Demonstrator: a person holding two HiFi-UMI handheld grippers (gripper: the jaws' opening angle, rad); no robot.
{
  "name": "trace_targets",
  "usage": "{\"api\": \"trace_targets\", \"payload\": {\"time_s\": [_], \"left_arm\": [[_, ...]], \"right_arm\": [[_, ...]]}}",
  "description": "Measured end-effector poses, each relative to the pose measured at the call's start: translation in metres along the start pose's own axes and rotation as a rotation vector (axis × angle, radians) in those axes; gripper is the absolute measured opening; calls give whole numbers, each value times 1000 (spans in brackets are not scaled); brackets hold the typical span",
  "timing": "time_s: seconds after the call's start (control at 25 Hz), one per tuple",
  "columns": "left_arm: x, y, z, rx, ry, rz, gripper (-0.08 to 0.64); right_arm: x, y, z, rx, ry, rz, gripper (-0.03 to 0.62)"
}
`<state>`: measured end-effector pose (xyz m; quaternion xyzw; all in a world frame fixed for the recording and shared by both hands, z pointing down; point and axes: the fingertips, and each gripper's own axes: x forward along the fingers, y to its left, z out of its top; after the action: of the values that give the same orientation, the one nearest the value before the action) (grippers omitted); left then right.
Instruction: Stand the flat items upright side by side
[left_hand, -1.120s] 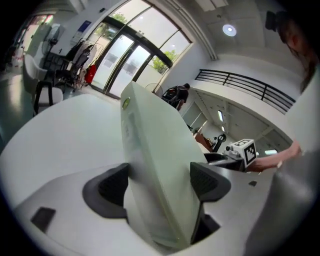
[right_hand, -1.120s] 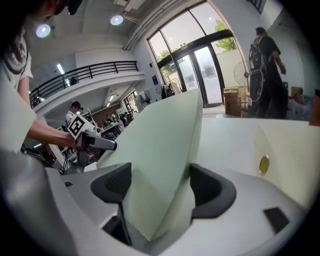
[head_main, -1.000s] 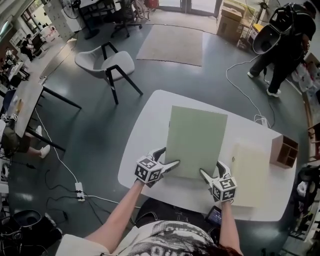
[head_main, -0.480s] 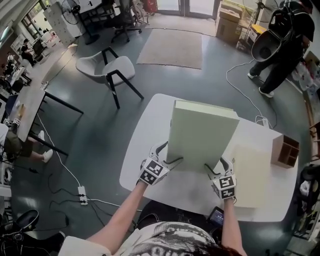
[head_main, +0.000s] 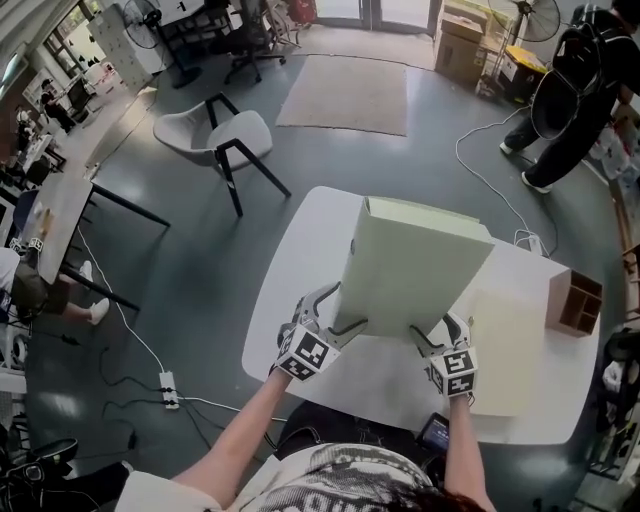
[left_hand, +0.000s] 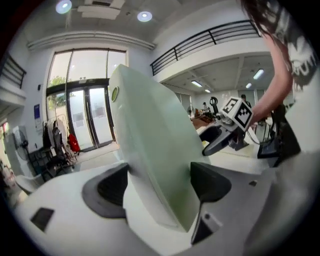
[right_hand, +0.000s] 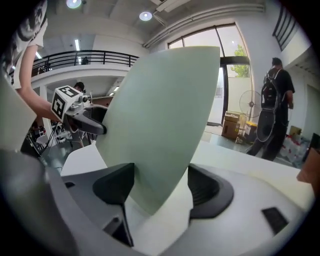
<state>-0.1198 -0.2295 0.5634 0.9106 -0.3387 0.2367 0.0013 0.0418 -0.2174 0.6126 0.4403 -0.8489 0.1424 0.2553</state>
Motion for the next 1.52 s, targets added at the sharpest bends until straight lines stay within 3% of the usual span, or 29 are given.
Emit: {"api": "trace_targets", "payload": {"time_s": [0.12, 0.4, 0.56, 0.76, 1.08, 1.32, 1.44, 1.52], "left_arm": [[-9, -9, -7, 109, 54, 7, 383], [-21, -23, -32, 188, 147, 45, 371], [-25, -41, -48, 164, 185, 19, 368], [-25, -48, -54, 131, 191, 28, 368], [-26, -55, -56, 165, 198, 1, 368], [-32, -57, -62, 184, 218, -93, 368], [-46, -58, -81, 131, 247, -155, 368], [-57, -50, -90, 30, 239, -175, 368]], "right_arm": [[5, -5, 3, -52, 16, 9, 336], [19, -7, 3, -207, 41, -18, 336], [28, -13, 1, -217, 58, -22, 330], [39, -18, 7, -234, 69, 34, 328], [47, -24, 11, -289, 84, 92, 328], [44, -25, 10, -298, 86, 95, 328], [44, -24, 8, -326, 100, 98, 328], [44, -23, 7, -334, 107, 103, 328]]}}
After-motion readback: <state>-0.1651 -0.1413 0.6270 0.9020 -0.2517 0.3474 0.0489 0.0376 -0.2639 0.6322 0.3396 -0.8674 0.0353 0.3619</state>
